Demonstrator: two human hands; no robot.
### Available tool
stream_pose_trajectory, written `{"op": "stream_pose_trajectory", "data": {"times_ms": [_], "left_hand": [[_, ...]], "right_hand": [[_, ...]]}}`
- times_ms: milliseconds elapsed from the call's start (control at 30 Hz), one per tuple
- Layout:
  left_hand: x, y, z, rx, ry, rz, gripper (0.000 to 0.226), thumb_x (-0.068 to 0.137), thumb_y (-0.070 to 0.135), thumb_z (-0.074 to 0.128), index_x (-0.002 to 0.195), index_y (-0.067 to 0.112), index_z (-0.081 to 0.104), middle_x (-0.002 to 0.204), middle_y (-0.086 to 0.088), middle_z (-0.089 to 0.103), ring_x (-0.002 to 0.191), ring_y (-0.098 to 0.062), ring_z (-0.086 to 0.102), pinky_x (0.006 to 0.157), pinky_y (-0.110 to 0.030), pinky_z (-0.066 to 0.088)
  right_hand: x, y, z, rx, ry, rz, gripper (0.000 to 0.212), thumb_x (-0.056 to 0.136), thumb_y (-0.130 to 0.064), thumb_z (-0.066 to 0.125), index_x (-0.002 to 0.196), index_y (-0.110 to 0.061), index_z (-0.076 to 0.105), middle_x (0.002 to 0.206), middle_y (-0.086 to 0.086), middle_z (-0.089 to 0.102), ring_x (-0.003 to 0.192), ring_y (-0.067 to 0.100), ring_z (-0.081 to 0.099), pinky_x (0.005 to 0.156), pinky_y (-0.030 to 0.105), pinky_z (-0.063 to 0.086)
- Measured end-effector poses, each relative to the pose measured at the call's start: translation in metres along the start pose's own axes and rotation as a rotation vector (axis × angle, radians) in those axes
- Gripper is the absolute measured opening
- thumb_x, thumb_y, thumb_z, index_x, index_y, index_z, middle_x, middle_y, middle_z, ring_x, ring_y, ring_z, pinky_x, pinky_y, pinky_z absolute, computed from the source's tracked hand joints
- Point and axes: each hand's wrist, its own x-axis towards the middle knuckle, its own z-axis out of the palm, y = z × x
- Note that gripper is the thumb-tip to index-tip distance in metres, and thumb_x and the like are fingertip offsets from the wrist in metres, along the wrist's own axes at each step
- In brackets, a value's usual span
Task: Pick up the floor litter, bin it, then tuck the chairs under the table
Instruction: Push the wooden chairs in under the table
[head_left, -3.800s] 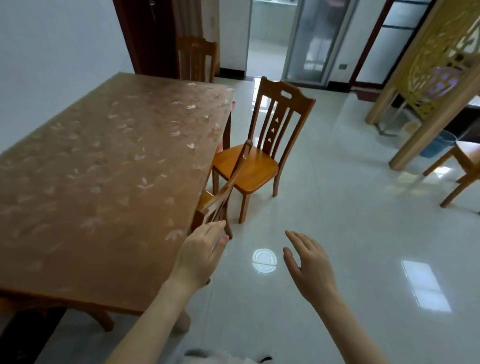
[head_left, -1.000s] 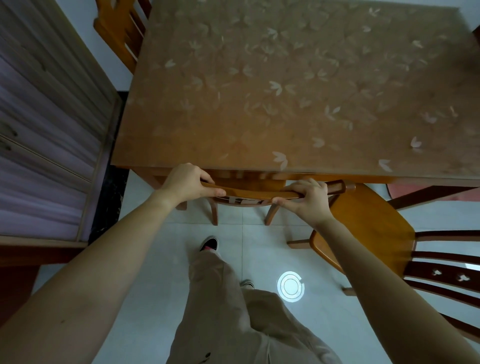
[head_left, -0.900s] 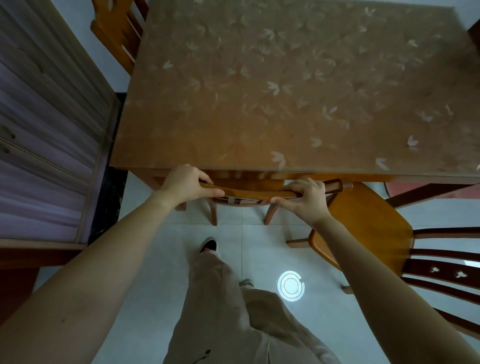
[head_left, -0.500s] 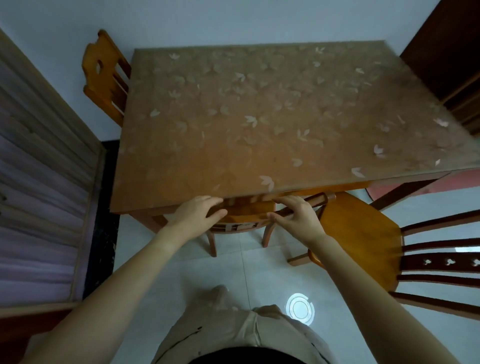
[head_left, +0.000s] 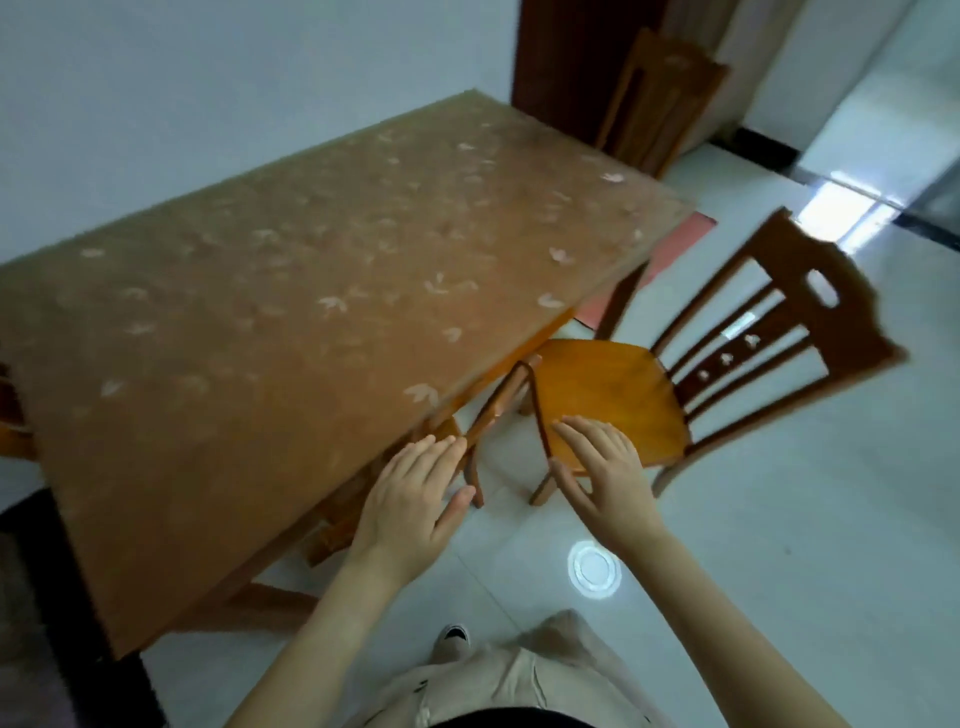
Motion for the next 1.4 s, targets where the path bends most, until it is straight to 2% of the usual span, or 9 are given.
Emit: {"op": "stream_pose_trajectory", "data": {"times_ms": [267,467,600,767,933,1133,1300,1400], "left_hand": [[0.041,0.065,0.047,-0.028,-0.232,0.228,0.058,0.101,0.05,0.026,0.136,0.014,0.053,0.136,-0.001,0.057,0.129,-0.021,0.049,0.107,-0.038,0.037],[0.088,0.161,0.09,-0.039,-0.29,0.339,0.061,0.099,0.053,0.026,0.135,0.014,0.055,0.135,-0.002,0.058,0.129,-0.022,0.05,0.106,-0.042,0.041],[0.116,0.25,0.127,-0.069,-0.264,0.363,0.069,0.098,0.058,0.019,0.13,0.014,0.06,0.131,-0.004,0.062,0.124,-0.023,0.055,0.102,-0.035,0.038],[0.141,0.349,0.172,-0.1,-0.286,0.392,0.06,0.097,0.057,0.027,0.133,0.019,0.057,0.133,0.002,0.06,0.126,-0.017,0.053,0.101,-0.026,0.033],[0.166,0.41,0.195,-0.125,-0.286,0.371,0.061,0.096,0.06,0.026,0.135,0.024,0.055,0.135,0.006,0.058,0.128,-0.015,0.051,0.101,-0.025,0.031],[0.208,0.437,0.233,-0.11,-0.315,0.342,0.07,0.094,0.065,0.016,0.135,0.024,0.055,0.135,0.006,0.058,0.127,-0.015,0.051,0.101,-0.025,0.029],[0.279,0.451,0.272,-0.159,-0.326,0.289,0.071,0.092,0.066,0.014,0.14,0.026,0.049,0.141,0.009,0.051,0.133,-0.01,0.043,0.104,-0.019,0.025],[0.34,0.46,0.292,-0.178,-0.314,0.28,0.074,0.093,0.067,0.01,0.14,0.025,0.048,0.141,0.009,0.052,0.133,-0.01,0.043,0.105,-0.021,0.028]], "right_hand": [[-0.112,0.063,-0.04,-0.098,0.087,0.351,0.044,0.1,-0.045,0.042,0.128,-0.017,0.062,0.132,0.0,0.061,0.122,0.019,0.054,0.104,0.041,0.041],[-0.167,0.132,-0.096,-0.123,0.219,0.47,0.038,0.097,-0.041,0.046,0.12,-0.018,0.065,0.127,-0.001,0.063,0.117,0.017,0.056,0.102,0.037,0.042],[-0.205,0.197,-0.147,-0.138,0.25,0.518,0.041,0.097,-0.042,0.044,0.12,-0.016,0.066,0.127,0.001,0.063,0.117,0.018,0.056,0.103,0.036,0.04],[-0.231,0.27,-0.209,-0.152,0.259,0.53,0.041,0.097,-0.042,0.044,0.119,-0.015,0.067,0.127,0.003,0.063,0.116,0.022,0.058,0.101,0.035,0.039],[-0.236,0.322,-0.249,-0.152,0.273,0.512,0.04,0.098,-0.041,0.044,0.121,-0.016,0.066,0.128,0.001,0.062,0.117,0.02,0.056,0.102,0.032,0.038],[-0.223,0.386,-0.256,-0.114,0.239,0.513,0.041,0.098,-0.042,0.045,0.121,-0.016,0.067,0.127,0.0,0.063,0.117,0.02,0.058,0.101,0.035,0.042],[-0.177,0.458,-0.264,-0.096,0.208,0.502,0.041,0.098,-0.042,0.044,0.121,-0.017,0.067,0.125,-0.002,0.064,0.116,0.017,0.057,0.101,0.03,0.039],[-0.135,0.506,-0.276,-0.112,0.204,0.483,0.042,0.098,-0.042,0.044,0.122,-0.016,0.067,0.125,-0.001,0.064,0.115,0.016,0.057,0.101,0.032,0.04]]}}
